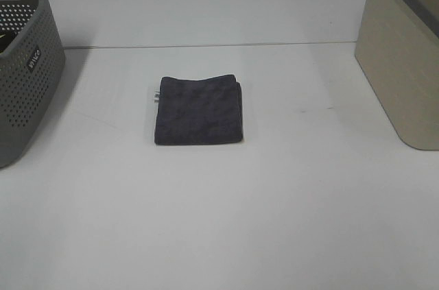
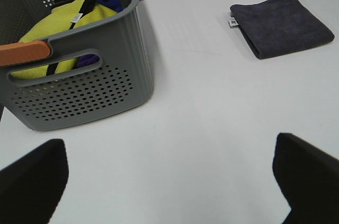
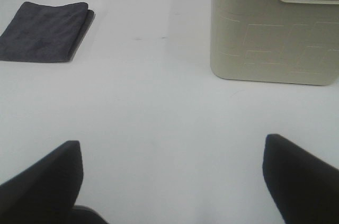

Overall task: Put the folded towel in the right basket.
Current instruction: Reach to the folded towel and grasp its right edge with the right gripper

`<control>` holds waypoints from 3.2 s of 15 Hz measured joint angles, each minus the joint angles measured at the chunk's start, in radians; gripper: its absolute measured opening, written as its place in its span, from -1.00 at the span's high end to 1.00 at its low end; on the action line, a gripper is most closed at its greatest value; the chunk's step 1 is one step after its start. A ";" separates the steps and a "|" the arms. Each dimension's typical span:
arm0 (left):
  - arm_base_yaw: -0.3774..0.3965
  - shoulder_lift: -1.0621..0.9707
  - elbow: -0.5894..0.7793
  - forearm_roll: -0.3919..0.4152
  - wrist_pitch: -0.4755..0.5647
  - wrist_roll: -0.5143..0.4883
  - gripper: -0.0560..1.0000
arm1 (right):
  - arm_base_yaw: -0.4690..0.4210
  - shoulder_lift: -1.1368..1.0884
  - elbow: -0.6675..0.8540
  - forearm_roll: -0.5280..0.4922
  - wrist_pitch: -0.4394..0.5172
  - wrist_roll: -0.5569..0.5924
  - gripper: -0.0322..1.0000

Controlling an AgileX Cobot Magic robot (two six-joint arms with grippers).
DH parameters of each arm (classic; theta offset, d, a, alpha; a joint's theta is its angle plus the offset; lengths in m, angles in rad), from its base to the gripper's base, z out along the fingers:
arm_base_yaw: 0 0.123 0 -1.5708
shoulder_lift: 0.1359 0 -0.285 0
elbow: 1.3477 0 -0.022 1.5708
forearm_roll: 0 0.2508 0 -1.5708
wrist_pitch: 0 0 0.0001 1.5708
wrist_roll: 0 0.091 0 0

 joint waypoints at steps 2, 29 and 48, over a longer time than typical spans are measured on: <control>0.000 0.000 0.000 0.000 0.000 0.000 -0.97 | 0.000 0.000 0.000 0.000 0.000 0.000 -0.72; 0.000 0.000 0.000 0.000 0.000 0.000 -0.97 | 0.000 0.000 0.000 0.000 0.000 0.000 -0.72; 0.000 0.000 0.000 0.000 0.000 0.000 -0.97 | 0.000 0.000 0.000 0.000 0.000 0.000 -0.72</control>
